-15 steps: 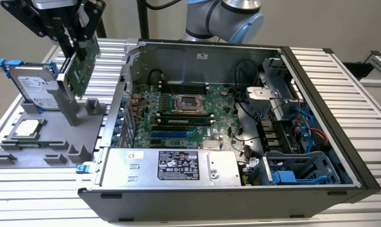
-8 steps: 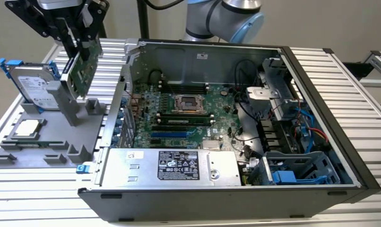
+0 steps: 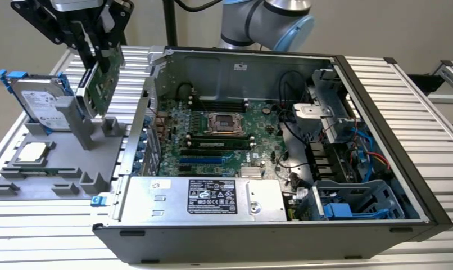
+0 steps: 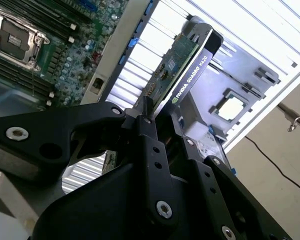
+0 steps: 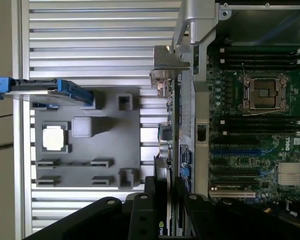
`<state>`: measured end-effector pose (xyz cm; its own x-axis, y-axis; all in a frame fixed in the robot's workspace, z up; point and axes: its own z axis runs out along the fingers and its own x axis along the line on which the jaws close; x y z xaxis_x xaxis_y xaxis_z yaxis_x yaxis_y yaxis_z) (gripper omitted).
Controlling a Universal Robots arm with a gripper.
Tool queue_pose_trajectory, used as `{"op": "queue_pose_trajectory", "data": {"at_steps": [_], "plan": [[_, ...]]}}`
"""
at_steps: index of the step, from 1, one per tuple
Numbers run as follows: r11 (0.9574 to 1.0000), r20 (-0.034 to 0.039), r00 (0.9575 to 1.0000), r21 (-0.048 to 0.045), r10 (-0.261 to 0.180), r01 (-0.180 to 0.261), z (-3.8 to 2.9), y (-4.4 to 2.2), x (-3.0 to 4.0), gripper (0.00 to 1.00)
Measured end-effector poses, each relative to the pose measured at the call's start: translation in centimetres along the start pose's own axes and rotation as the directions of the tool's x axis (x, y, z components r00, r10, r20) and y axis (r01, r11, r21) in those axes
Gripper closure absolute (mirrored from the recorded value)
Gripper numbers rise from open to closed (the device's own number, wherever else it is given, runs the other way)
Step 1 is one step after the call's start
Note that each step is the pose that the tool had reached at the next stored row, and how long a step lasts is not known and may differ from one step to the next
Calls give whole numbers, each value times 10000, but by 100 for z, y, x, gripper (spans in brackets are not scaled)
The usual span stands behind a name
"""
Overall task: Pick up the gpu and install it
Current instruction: 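Pick up the gpu and move the gpu toward the slot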
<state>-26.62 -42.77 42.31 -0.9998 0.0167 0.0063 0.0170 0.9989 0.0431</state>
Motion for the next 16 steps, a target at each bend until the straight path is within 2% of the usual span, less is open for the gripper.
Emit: {"op": "queue_pose_trajectory", "data": {"at_steps": [16], "plan": [[10000,-2,10000,9,0,0,-3,2,-100,100]]}}
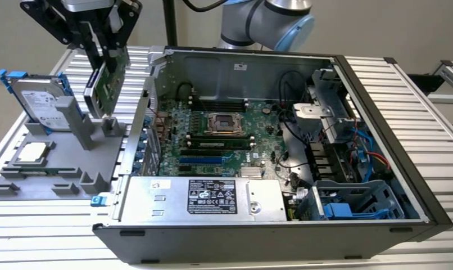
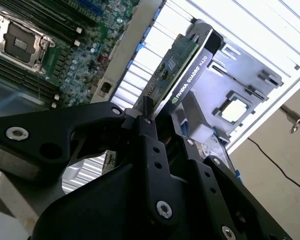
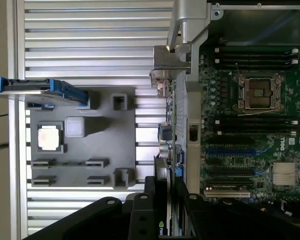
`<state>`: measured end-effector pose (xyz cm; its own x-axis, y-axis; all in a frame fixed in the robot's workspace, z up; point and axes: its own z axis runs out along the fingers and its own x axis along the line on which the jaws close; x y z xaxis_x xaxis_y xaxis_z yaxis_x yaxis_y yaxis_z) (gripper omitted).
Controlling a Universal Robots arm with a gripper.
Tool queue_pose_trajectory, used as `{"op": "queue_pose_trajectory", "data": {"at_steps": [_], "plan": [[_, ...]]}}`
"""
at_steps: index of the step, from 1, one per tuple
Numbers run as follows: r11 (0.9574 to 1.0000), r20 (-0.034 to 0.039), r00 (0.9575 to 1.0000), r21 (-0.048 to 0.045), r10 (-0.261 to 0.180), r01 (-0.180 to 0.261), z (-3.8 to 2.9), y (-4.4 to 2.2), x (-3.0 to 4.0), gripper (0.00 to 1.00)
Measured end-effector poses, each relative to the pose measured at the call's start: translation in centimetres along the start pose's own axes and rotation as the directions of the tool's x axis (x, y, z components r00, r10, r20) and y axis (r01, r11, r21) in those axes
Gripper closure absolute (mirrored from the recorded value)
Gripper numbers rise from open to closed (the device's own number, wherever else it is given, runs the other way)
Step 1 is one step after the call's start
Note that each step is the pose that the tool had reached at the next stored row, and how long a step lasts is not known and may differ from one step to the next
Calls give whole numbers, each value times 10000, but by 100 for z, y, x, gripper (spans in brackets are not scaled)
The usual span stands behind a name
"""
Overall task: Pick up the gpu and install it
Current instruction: 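Pick up the gpu and move the gpu toward the slot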
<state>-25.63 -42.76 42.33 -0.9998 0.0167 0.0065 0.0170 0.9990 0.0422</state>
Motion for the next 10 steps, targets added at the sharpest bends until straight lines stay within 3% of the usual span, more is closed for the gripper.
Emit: {"op": "queue_pose_trajectory", "data": {"at_steps": [10], "plan": [[10000,-1,10000,5,1,-1,-1,1,-46,100]]}}
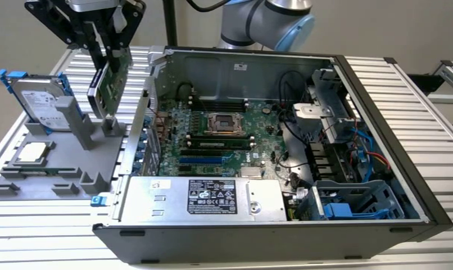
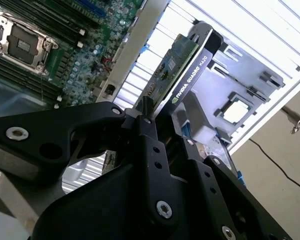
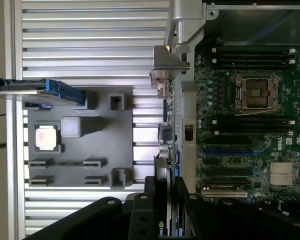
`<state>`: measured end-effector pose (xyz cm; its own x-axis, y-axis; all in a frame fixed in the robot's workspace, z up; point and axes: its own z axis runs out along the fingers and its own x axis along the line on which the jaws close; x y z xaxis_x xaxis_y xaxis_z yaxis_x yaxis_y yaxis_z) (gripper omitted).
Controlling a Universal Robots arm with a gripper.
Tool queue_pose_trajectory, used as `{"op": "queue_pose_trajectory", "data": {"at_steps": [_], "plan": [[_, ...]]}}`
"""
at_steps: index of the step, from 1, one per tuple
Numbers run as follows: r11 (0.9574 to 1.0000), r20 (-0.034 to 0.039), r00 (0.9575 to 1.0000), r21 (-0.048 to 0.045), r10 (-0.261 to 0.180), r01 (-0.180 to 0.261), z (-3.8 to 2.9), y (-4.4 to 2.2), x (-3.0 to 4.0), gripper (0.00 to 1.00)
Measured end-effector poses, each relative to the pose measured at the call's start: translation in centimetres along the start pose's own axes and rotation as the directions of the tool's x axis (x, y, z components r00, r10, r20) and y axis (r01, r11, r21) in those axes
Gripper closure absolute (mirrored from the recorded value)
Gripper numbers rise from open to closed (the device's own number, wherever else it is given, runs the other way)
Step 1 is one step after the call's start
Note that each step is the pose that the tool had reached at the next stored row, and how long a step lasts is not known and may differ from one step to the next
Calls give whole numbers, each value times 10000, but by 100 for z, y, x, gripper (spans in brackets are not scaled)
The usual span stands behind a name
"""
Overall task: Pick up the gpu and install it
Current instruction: 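Pick up the gpu and move the gpu toward the slot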
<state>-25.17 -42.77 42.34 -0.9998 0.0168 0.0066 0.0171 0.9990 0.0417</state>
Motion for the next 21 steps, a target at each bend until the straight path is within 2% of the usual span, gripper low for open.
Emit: {"op": "queue_pose_trajectory", "data": {"at_steps": [4,21], "plan": [[10000,1,10000,2,-2,2,0,1,-21,100],[9998,7,9998,5,176,-176,2,4,-247,100]]}}
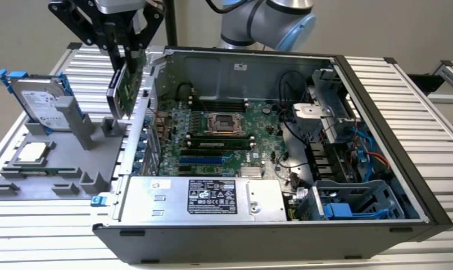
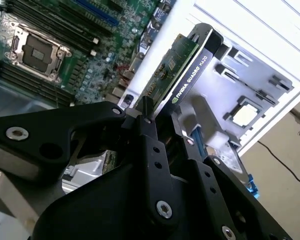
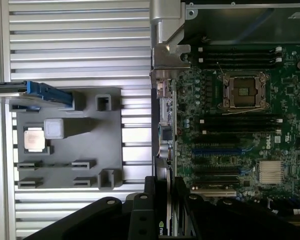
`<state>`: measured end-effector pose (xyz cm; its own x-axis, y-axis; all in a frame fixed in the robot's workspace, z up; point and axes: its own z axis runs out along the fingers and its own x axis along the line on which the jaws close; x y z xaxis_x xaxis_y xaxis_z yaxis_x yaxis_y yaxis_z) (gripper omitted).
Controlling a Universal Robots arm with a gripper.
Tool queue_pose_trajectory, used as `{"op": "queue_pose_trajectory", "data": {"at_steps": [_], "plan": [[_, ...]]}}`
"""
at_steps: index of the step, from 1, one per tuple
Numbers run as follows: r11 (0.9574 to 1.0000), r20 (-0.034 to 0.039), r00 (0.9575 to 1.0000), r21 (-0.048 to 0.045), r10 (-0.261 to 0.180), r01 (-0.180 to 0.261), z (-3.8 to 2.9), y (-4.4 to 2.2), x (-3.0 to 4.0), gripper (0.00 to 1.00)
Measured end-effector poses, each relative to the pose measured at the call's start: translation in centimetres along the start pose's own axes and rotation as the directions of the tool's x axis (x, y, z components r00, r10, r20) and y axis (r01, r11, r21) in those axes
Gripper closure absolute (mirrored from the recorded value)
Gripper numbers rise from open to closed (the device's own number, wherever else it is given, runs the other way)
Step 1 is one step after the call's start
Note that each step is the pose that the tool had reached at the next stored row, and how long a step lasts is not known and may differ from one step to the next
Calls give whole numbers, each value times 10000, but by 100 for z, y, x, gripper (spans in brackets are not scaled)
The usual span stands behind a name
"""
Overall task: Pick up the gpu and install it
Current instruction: 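Pick up the gpu and move the gpu toward the slot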
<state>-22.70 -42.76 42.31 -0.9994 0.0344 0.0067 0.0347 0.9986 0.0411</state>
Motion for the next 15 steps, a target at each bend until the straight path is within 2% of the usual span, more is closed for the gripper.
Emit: {"op": "queue_pose_trajectory", "data": {"at_steps": [15], "plan": [[9998,9,9998,-2,201,-201,1,6,-165,100]]}}
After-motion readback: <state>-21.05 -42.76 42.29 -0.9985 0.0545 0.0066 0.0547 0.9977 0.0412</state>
